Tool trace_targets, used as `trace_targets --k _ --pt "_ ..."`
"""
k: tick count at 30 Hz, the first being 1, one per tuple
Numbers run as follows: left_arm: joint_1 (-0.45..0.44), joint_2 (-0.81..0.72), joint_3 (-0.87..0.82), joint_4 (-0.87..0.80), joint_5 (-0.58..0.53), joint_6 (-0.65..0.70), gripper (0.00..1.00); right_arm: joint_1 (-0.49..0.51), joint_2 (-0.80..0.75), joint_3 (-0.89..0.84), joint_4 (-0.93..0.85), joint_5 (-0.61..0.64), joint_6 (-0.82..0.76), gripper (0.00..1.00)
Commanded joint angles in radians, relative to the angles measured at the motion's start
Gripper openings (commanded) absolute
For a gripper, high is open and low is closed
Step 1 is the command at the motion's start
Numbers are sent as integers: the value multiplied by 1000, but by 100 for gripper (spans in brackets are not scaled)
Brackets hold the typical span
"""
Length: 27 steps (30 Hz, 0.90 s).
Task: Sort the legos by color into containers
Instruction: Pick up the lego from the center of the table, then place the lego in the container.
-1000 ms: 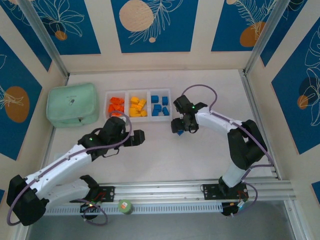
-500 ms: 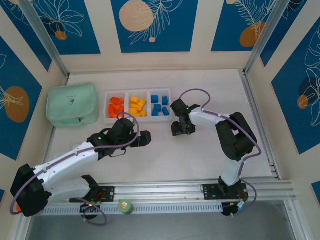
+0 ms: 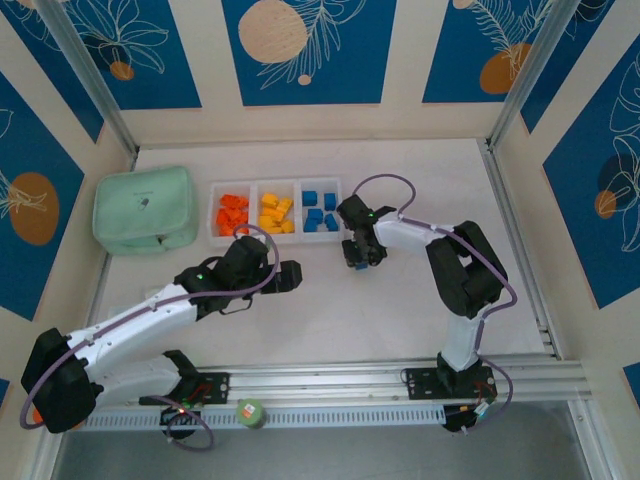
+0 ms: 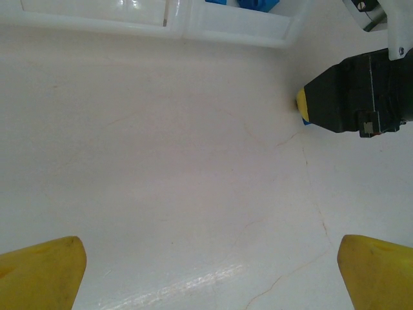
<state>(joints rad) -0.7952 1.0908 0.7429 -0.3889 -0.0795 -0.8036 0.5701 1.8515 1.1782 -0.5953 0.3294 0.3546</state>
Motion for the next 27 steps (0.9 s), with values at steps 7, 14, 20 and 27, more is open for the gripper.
trace_targets --k 7,14,20,27 --pt "13 -49 48 -75 -50 58 99 69 -128 107 -93 6 4 29" --pt "94 -77 80 -145 -41 96 99 110 -70 299 -113 5 -16 29" --pt "169 -88 102 -175 -39 151 99 102 88 519 -109 39 -10 29" --pt "267 -70 102 -160 21 172 99 68 324 805 -155 130 -17 29"
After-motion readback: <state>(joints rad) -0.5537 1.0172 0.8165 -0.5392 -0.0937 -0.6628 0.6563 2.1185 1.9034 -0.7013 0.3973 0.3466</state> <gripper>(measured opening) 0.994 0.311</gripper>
